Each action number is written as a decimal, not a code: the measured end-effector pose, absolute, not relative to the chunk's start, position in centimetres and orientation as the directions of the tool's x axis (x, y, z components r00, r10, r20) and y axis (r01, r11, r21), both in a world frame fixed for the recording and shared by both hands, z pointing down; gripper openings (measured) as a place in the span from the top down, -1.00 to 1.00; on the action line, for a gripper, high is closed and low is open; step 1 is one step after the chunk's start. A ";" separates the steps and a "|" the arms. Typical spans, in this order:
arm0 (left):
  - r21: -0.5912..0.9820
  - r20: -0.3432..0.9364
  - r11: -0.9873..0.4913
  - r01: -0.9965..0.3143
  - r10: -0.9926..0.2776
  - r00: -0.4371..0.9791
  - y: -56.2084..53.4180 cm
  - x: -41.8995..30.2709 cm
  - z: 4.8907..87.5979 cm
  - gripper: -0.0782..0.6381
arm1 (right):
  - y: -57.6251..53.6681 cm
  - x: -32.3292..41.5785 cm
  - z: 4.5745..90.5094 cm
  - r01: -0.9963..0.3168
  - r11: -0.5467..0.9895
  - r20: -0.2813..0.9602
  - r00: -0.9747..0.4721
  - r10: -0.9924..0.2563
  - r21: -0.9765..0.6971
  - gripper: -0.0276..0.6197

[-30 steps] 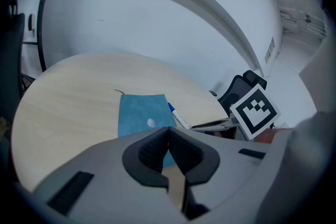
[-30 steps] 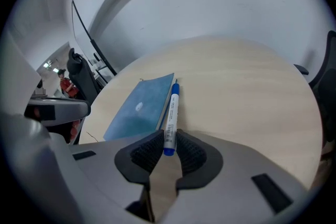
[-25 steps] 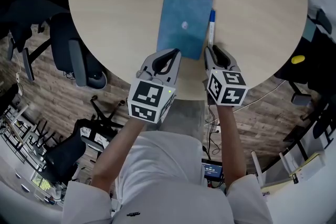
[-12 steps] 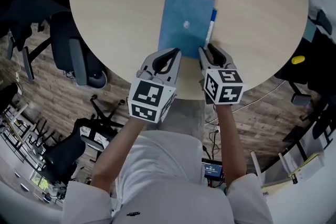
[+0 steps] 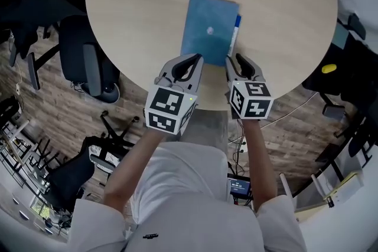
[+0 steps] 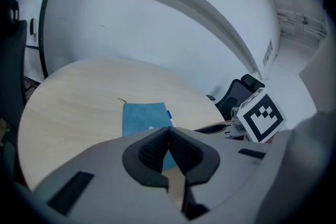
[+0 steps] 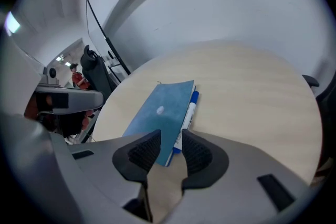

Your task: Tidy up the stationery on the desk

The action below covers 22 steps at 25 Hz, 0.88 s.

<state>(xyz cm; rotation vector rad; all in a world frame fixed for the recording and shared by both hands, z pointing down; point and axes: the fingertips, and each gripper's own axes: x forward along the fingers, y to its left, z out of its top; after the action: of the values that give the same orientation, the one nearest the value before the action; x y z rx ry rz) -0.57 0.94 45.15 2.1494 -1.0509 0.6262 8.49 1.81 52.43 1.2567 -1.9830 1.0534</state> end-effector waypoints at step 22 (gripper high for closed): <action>0.390 0.477 -0.591 -0.706 -0.526 0.704 8.8 -2.6 29.6 0.73 | 8.6 6.5 30.2 -0.947 0.262 0.546 -0.322 -0.773 -0.188 0.71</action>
<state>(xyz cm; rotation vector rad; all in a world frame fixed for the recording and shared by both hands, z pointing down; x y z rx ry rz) -2.64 8.76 29.63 2.3473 -0.9389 0.4221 6.48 8.57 30.23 1.5724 -2.1947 0.6994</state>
